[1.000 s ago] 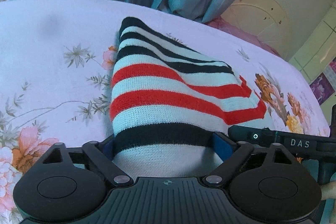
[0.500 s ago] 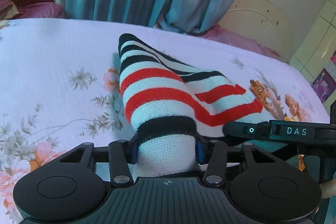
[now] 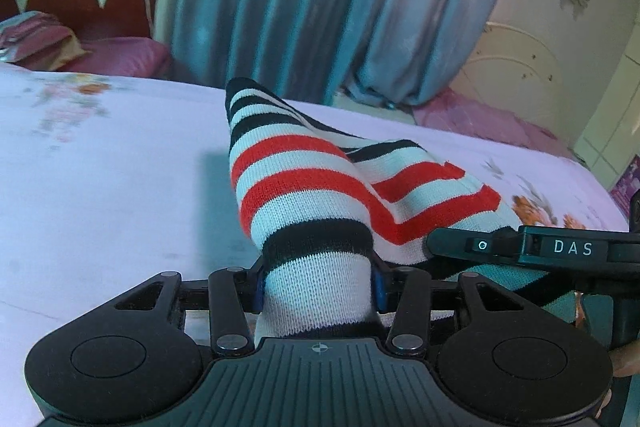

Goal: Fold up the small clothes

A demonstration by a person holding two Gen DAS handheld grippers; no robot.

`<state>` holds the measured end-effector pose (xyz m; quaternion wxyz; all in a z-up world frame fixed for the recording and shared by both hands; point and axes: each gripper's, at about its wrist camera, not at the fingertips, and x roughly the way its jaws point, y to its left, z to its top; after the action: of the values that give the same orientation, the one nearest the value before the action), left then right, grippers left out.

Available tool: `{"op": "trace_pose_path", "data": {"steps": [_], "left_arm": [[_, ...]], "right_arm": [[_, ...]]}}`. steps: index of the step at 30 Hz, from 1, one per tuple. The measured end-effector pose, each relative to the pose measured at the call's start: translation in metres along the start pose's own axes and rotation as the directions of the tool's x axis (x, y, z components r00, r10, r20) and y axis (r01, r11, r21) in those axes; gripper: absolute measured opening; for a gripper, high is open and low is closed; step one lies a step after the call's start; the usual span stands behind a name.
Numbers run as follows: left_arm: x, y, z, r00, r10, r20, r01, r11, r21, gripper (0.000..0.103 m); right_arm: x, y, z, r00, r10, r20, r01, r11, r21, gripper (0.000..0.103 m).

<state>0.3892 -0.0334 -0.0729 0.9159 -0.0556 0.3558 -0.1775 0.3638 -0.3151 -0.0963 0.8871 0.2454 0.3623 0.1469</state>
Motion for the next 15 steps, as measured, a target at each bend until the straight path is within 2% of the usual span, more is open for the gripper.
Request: {"op": "trace_pose_path", "data": {"steps": [8,15], "left_arm": [[-0.024,0.138,0.004,1.000,-0.015,0.017,0.015,1.000,-0.012,0.046],[-0.012,0.226,-0.002,1.000,-0.011,0.006,0.011,1.000,-0.009,0.046]], "right_arm": [[0.073,0.102,-0.022,1.000,-0.015,0.012,0.015,0.999,-0.028,0.035],[0.138,0.148,-0.041,1.000,-0.029,0.005,0.029,0.999,-0.022,0.035]]}}
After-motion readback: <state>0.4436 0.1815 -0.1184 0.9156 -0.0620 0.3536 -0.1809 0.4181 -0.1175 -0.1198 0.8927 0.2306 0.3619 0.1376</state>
